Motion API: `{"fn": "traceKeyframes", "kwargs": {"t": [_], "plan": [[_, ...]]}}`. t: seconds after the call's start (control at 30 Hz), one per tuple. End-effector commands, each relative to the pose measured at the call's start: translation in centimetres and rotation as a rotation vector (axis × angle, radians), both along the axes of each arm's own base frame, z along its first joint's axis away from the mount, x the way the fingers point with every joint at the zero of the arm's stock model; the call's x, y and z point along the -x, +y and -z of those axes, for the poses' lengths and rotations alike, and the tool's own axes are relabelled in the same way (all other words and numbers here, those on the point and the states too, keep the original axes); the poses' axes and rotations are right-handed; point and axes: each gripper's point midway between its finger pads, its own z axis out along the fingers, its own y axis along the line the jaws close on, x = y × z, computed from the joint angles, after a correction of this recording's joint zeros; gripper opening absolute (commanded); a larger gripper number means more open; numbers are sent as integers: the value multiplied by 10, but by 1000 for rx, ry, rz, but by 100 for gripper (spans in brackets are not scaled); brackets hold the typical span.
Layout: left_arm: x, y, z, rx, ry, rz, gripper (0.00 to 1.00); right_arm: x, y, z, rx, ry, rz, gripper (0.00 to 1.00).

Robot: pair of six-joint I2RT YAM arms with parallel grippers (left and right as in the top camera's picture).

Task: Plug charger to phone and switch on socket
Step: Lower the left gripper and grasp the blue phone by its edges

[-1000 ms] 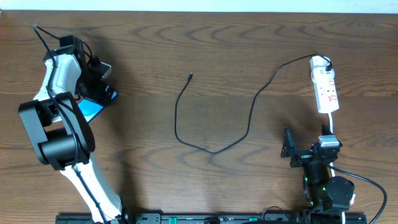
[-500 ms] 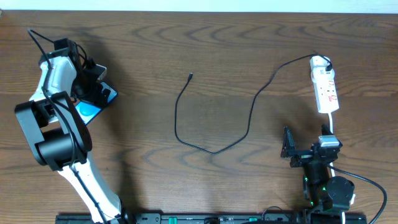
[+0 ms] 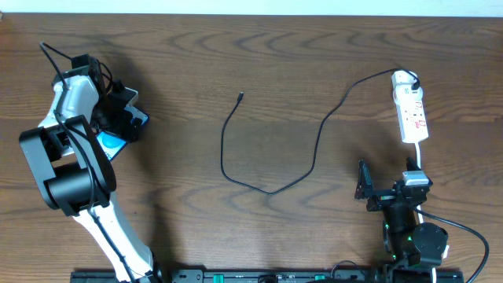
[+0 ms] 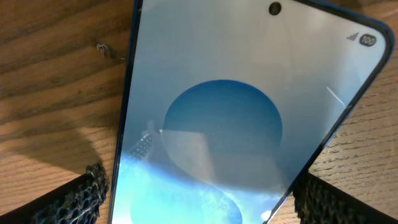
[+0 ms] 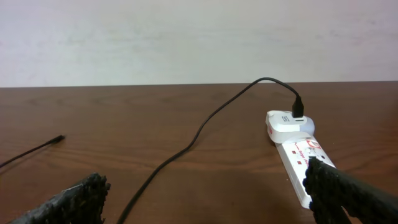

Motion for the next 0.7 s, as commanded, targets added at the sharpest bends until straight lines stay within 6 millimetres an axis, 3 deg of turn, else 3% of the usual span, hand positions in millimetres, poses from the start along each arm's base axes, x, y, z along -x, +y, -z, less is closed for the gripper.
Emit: {"fn": "traceKeyframes", "kwargs": {"t": [0.0, 0.13, 0.67], "plan": [[14, -2, 13, 11, 47, 10, 98, 0, 2, 0, 14, -2, -10, 99], [18, -4, 21, 10, 46, 6, 100, 0, 2, 0, 14, -2, -10, 99], [16, -4, 25, 10, 30, -20, 82, 0, 2, 0, 14, -2, -9, 99]]}}
